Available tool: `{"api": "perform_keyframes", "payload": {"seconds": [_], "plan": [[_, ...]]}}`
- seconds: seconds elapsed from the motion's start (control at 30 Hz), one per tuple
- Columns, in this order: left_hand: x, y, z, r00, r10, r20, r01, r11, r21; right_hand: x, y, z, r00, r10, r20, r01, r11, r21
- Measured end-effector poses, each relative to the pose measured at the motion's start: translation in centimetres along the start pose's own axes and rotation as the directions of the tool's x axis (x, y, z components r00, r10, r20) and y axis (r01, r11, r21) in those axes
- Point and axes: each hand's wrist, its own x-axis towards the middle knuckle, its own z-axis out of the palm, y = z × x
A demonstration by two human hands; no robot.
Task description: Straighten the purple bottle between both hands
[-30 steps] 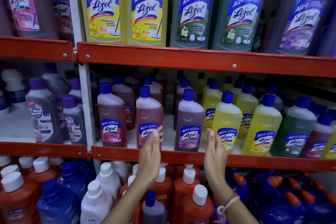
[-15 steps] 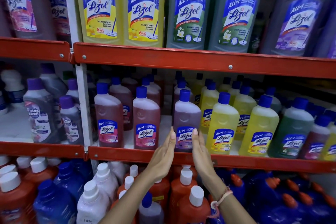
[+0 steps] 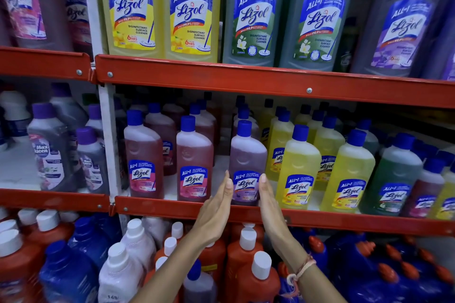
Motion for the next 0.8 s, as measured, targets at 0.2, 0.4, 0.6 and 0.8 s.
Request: {"api": "perform_keyframes", "payload": {"seconds": [0.2,0.4,0.6,0.8], "plan": [[-0.3,0.1,0.4,0.99,0.089,-0.105,-0.089,0.996,0.01,-3.0,-2.2,-1.0,0.987,-0.136,-0.09,0.131,0.99,-0.053],[-0.4,1.7,2.9,0.81,0.406,-0.424,-0.421,0.905,0.061,-4.1,-2.7,-5.2,0.761,-0.296,-0.577,0.3,0.949,-0.092],[-0.4,4.8,6.6,0.971,0.212,0.106,-0.206,0.976,-0.071,-3.0,-1.9,-9.6,0.836,-0.191,-0.515,0.177,0.981,-0.076],[0.0,5.7,7.8,0.964,0.075,0.255,-0.066,0.997,-0.043,-3.1,-1.4,-10.2,0.916,-0.126,-0.38,0.107,0.992,-0.071]]}}
